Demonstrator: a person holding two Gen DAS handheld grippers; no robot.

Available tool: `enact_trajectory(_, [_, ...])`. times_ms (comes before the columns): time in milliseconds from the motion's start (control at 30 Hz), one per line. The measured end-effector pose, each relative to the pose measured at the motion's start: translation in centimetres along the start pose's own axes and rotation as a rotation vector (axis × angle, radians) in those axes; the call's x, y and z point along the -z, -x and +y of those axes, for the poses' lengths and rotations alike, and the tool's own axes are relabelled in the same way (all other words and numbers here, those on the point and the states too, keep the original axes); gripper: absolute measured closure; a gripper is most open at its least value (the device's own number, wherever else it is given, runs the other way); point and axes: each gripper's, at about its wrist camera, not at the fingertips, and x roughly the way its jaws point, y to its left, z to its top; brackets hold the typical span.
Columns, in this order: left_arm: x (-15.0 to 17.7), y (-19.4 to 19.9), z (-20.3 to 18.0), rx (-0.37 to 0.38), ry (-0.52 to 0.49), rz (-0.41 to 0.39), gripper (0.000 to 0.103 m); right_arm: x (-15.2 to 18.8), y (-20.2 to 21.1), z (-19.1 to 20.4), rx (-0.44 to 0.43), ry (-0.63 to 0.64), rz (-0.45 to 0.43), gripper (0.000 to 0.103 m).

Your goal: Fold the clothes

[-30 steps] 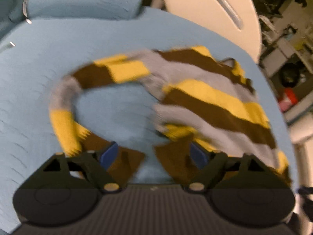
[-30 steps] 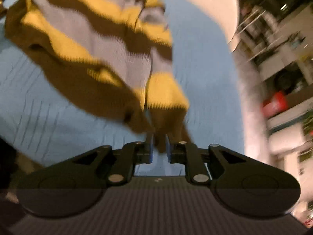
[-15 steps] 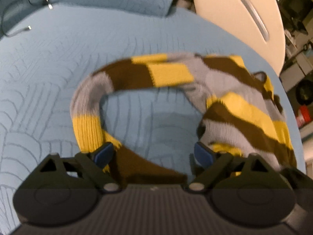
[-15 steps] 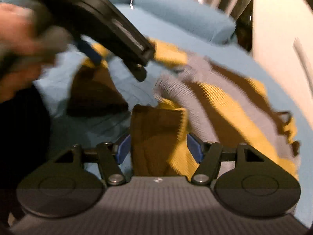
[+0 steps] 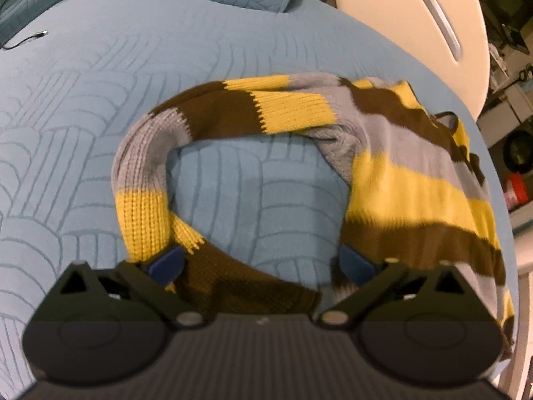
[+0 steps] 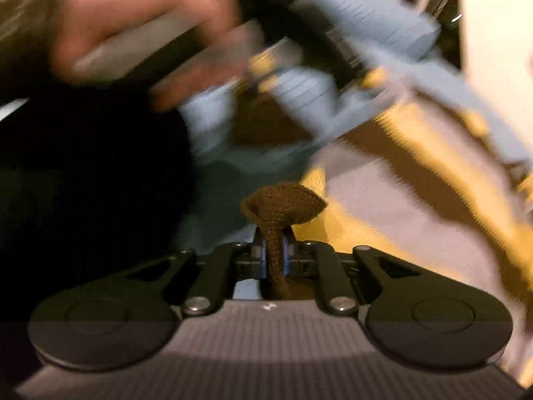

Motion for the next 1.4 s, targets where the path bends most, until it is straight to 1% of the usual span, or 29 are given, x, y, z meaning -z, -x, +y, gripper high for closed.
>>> enact_trajectory(33, [0.0, 0.0, 0.1, -0.001, 0.003, 0.003, 0.002, 0.7, -0.3, 0.5, -0.003, 0.007, 0.022, 0.088])
enact_trajectory(67, [0.0, 0.0, 0.1, -0.002, 0.005, 0.006, 0.002, 1.1, -0.2, 0.5, -0.005, -0.001, 0.021, 0.087])
enact_trajectory(100, [0.0, 0.0, 0.2, -0.003, 0.008, 0.009, 0.002, 1.3, 0.0, 0.1, -0.008, -0.017, 0.005, 0.083])
enact_trajectory(133, [0.0, 0.1, 0.2, -0.004, 0.011, 0.013, 0.002, 1.2, 0.4, -0.4, -0.016, -0.039, -0.002, 0.080])
enact_trajectory(200, [0.0, 0.1, 0.4, -0.006, 0.016, 0.019, 0.001, 0.5, 1.5, -1.7, -0.036, -0.082, -0.012, 0.066])
enact_trajectory(233, [-0.2, 0.4, 0.6, -0.012, 0.013, 0.013, 0.000, -0.1, 2.1, -2.2, -0.045, -0.094, -0.023, 0.063])
enact_trajectory(300, [-0.4, 1.0, 1.1, -0.024, 0.007, 0.003, 0.000, -0.6, 3.5, -3.1, -0.040, -0.109, -0.082, 0.055])
enact_trajectory(367, [-0.7, 1.6, 1.6, -0.036, 0.002, -0.008, 0.001, -0.8, 4.4, -4.7, 0.013, -0.152, -0.151, 0.049])
enact_trajectory(400, [-0.8, 1.9, 1.8, -0.042, -0.001, -0.013, 0.002, -0.7, 4.8, -5.6, 0.053, -0.185, -0.177, 0.042])
enact_trajectory(467, [-1.0, 2.5, 2.3, -0.053, -0.007, -0.024, 0.002, 0.2, 4.2, -7.2, 0.156, -0.240, -0.180, 0.030])
enact_trajectory(500, [-1.1, 2.8, 2.6, -0.059, -0.010, -0.029, 0.002, 0.9, 3.8, -7.7, 0.175, -0.263, -0.174, 0.027])
enact_trajectory(567, [-1.4, 3.5, 3.1, -0.071, -0.016, -0.040, 0.001, 2.5, 3.0, -8.2, 0.169, -0.306, -0.162, 0.026])
enact_trajectory(600, [-1.5, 3.8, 3.3, -0.077, -0.019, -0.045, 0.001, 3.2, 2.6, -8.5, 0.166, -0.327, -0.155, 0.013])
enact_trajectory(667, [-1.7, 4.4, 3.8, -0.088, -0.024, -0.056, 0.000, 4.8, 1.8, -9.1, 0.160, -0.369, -0.142, 0.007])
enact_trajectory(700, [-1.9, 4.7, 4.1, -0.094, -0.027, -0.061, 0.000, 5.6, 1.4, -9.4, 0.157, -0.391, -0.136, 0.005])
enact_trajectory(767, [-2.1, 4.2, 6.2, -0.134, 0.011, -0.026, 0.000, 7.2, 0.6, -9.9, 0.150, -0.433, -0.123, 0.004])
enact_trajectory(833, [-1.9, 3.2, 7.8, -0.135, 0.042, 0.033, 0.000, 7.7, 0.3, -9.6, 0.164, -0.426, -0.136, 0.003])
enact_trajectory(867, [-1.7, 2.3, 8.4, -0.131, 0.047, 0.080, 0.000, 8.0, 0.5, -9.4, 0.167, -0.429, -0.149, 0.003])
enact_trajectory(933, [-1.0, 0.7, 8.6, -0.120, 0.046, 0.137, 0.000, 8.7, 0.9, -9.2, 0.171, -0.435, -0.180, 0.002])
enact_trajectory(1033, [-1.5, 0.2, 7.2, -0.154, -0.045, 0.125, 0.000, 9.4, 0.6, -8.6, 0.184, -0.436, -0.233, 0.002])
enact_trajectory(1067, [-1.7, 0.1, 6.9, -0.139, -0.063, 0.111, 0.001, 9.3, 0.4, -8.4, 0.188, -0.436, -0.244, 0.002])
enact_trajectory(1100, [-1.9, 0.1, 6.7, -0.124, -0.076, 0.099, 0.004, 9.5, 0.5, -8.2, 0.192, -0.435, -0.252, 0.002])
enact_trajectory(1167, [-2.2, 0.3, 6.5, -0.089, -0.104, 0.056, 0.019, 9.2, 0.1, -8.6, 0.192, -0.431, -0.257, 0.002])
enact_trajectory(1200, [-2.3, 0.5, 6.4, -0.080, -0.109, 0.042, 0.040, 9.2, 0.2, -8.8, 0.190, -0.434, -0.256, 0.002])
enact_trajectory(1233, [-2.5, 0.7, 6.3, -0.070, -0.113, 0.029, 0.080, 9.0, 0.3, -9.0, 0.188, -0.438, -0.253, 0.002])
enact_trajectory(1267, [-2.5, 0.9, 6.6, -0.027, -0.088, 0.033, 0.096, 8.9, 0.3, -9.2, 0.188, -0.442, -0.249, 0.002])
enact_trajectory(1300, [-2.6, 1.1, 6.8, 0.016, -0.064, 0.037, 0.094, 8.8, 0.3, -9.3, 0.194, -0.444, -0.245, 0.002])
enact_trajectory(1333, [-2.5, 1.7, 7.0, 0.057, -0.037, 0.012, 0.094, 8.6, 0.3, -9.3, 0.202, -0.445, -0.241, 0.002])
enact_trajectory(1400, [-2.3, 3.3, 6.5, 0.014, -0.089, -0.045, 0.094, 8.6, 0.5, -9.2, 0.209, -0.444, -0.241, 0.002])
